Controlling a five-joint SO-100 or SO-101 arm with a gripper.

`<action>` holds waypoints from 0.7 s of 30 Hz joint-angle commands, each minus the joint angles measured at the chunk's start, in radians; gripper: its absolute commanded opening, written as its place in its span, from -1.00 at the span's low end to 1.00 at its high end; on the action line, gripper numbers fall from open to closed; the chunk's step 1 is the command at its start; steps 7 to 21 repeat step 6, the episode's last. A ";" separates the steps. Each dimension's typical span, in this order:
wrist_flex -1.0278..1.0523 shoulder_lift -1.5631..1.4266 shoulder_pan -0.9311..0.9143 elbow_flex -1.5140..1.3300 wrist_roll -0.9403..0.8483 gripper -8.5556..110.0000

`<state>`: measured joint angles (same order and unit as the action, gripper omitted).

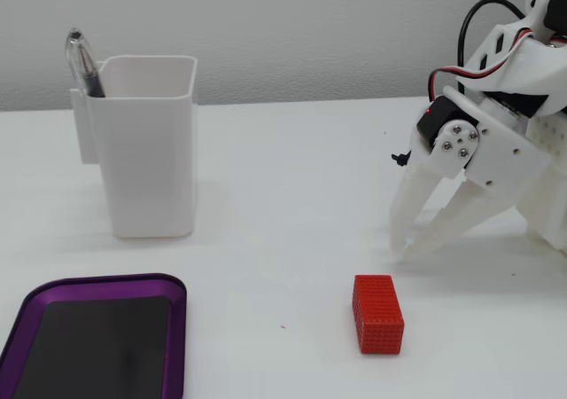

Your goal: Pick up the pen and put it in the pen holder.

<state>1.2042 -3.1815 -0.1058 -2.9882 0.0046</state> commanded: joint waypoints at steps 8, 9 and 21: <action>-0.015 -0.005 0.002 -0.002 0.005 -0.86; -0.015 -0.005 0.002 -0.002 0.005 -0.86; -0.015 -0.005 0.002 -0.002 0.005 -0.86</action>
